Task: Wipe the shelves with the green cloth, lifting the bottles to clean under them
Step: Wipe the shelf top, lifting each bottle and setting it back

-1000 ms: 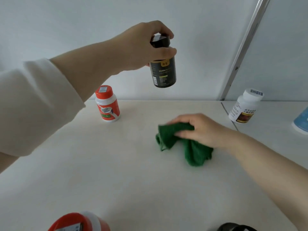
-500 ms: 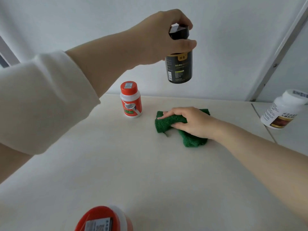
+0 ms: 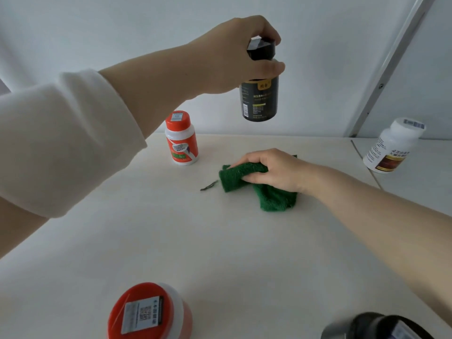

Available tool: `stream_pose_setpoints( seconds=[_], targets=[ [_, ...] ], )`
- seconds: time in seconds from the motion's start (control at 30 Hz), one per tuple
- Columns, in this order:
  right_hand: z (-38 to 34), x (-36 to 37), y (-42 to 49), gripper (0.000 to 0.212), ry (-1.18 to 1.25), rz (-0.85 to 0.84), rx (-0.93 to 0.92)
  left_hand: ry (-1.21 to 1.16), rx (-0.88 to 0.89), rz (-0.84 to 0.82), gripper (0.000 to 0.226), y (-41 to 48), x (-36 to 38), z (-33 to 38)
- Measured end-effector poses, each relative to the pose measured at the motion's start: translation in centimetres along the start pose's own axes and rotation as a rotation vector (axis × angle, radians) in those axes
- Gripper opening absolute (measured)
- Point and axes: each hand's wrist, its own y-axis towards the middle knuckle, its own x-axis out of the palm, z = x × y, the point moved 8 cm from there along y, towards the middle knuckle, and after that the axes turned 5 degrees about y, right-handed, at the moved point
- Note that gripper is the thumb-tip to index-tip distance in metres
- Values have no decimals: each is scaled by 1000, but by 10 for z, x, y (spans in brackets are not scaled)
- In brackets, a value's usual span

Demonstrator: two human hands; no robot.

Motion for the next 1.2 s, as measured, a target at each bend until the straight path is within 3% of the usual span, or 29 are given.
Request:
stream_pose_setpoints(
  seconds=[0.33,0.5,0.6,0.67,0.7,0.77,0.87,1.03,1.2],
  targets=[
    [30,-33,-131,8,125,208,248,-79,66,-228,41,-8,74,31],
    [32,-30,-179,9,203,266,308,-80,98,-352,42,-23,116,39],
    [35,-58,-193,13,355,649,290,-90,103,-383,43,-27,127,40],
    [35,-78,-192,18,257,884,272,-92,100,-380,45,-27,130,41],
    [36,-83,-186,23,166,911,279,-94,96,-375,45,-27,132,41],
    [43,-80,-168,27,-7,810,327,-84,90,-366,45,-25,134,41],
    [58,-64,-161,28,-62,652,404,-44,84,-364,47,-26,137,39],
    [39,-33,-192,21,-69,568,293,45,-15,-388,73,-37,129,44],
    [27,-6,-234,24,-88,567,252,5,90,-267,62,-84,73,107]
  ],
)
